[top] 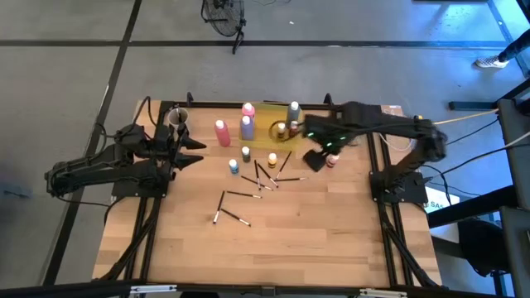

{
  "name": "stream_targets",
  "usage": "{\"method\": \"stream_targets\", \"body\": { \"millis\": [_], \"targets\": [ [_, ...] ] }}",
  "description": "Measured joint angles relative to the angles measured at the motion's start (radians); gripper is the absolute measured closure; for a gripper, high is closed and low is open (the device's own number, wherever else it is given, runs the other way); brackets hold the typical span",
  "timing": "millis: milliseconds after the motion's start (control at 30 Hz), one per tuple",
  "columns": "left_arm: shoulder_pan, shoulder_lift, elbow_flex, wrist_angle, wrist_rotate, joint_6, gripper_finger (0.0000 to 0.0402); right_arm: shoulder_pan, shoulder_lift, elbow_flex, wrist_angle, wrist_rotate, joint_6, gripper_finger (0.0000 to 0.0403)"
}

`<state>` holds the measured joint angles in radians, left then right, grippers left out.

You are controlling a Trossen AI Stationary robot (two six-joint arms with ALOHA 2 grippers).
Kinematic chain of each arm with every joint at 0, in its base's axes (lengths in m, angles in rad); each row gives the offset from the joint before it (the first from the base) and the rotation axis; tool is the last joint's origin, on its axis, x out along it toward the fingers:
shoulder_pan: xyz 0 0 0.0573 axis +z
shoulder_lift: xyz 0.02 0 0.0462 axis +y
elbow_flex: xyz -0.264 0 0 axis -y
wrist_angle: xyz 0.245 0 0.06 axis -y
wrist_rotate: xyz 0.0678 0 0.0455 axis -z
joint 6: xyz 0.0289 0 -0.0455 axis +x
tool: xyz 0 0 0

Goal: Pick & Place Paint Supplies
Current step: Put the small pink paint bottle into the yellow bin

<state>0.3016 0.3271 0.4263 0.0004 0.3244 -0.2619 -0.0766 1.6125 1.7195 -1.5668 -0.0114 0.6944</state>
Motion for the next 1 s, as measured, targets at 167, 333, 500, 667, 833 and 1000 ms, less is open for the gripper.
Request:
{"method": "stream_targets", "body": {
  "millis": [167, 333, 500, 667, 833, 1000],
  "targets": [
    [0.000, 0.000, -0.001, -0.021, -0.001, 0.002, 0.0212, -0.017, -0.218, -0.183, -0.004, -0.006, 0.141, 0.0098],
    [0.000, 0.000, -0.001, -0.037, -0.001, 0.012, 0.0212, -0.010, -0.414, -0.385, -0.006, 0.037, 0.368, 0.0098],
    [0.000, 0.000, -0.001, -0.037, -0.011, 0.021, 0.0212, -0.004, -0.493, -0.540, 0.012, 0.071, 0.428, 0.0098],
    [0.000, 0.000, -0.001, -0.039, -0.012, 0.021, 0.0212, -0.004, -0.486, -0.612, 0.038, 0.071, 0.361, 0.0098],
    [0.000, 0.000, -0.001, -0.044, -0.013, 0.021, 0.0212, 0.003, -0.474, -0.641, 0.160, 0.095, 0.329, 0.0098],
    [0.000, 0.000, -0.001, -0.053, -0.013, 0.021, 0.0212, 0.007, -0.466, -0.671, 0.318, 0.155, 0.325, 0.0098]
  ]
}}
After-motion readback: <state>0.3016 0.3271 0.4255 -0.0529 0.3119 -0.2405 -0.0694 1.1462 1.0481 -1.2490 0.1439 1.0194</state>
